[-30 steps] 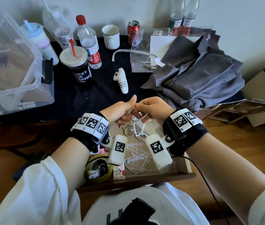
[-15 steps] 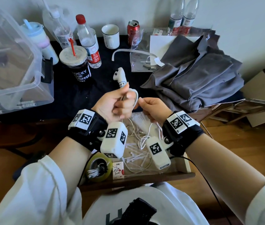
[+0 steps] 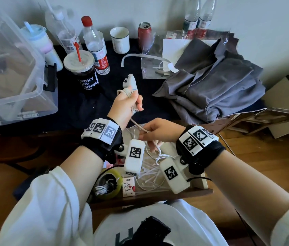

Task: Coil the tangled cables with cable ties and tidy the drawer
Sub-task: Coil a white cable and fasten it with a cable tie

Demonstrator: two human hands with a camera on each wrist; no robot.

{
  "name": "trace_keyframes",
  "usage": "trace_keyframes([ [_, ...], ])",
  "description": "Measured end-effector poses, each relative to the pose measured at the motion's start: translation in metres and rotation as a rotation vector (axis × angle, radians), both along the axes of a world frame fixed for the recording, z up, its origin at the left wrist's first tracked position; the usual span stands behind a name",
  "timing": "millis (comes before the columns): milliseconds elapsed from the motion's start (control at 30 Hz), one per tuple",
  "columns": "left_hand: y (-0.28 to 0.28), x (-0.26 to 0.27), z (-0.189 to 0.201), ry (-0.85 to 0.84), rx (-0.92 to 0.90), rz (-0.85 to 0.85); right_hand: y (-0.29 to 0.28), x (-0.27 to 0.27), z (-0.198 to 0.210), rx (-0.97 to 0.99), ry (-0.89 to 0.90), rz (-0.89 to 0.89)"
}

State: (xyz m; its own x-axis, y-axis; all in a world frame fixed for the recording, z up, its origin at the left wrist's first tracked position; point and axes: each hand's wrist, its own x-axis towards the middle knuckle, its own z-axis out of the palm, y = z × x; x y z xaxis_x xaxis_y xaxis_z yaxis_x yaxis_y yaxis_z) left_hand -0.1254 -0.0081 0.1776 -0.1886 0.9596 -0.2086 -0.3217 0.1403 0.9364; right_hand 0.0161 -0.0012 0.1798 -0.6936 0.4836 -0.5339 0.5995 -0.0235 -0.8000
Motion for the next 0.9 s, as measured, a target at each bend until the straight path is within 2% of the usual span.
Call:
trace_keyframes([
  [100, -0.005, -0.002, -0.007, 0.183, -0.102, -0.060, 0.003, 0.002, 0.001, 0.013, 0.032, -0.034],
  [267, -0.012, -0.007, -0.014, 0.412, -0.246, -0.335, 0.009, 0.004, -0.001, 0.111, 0.155, -0.218],
  [433, -0.017, -0.012, -0.009, 0.230, -0.228, -0.469, 0.017, 0.010, -0.006, 0.107, 0.272, -0.396],
  [667, -0.018, -0.021, -0.009, 0.247, -0.222, -0.474, 0.025, 0.022, -0.011, 0.281, 0.393, -0.511],
  [800, -0.020, -0.021, -0.005, 0.309, -0.229, -0.508, 0.027, 0.023, -0.009, 0.517, 0.322, -0.554],
  [900, -0.020, -0.023, -0.001, 0.278, -0.168, -0.516, 0.031, 0.022, -0.012, 0.557, 0.272, -0.569],
])
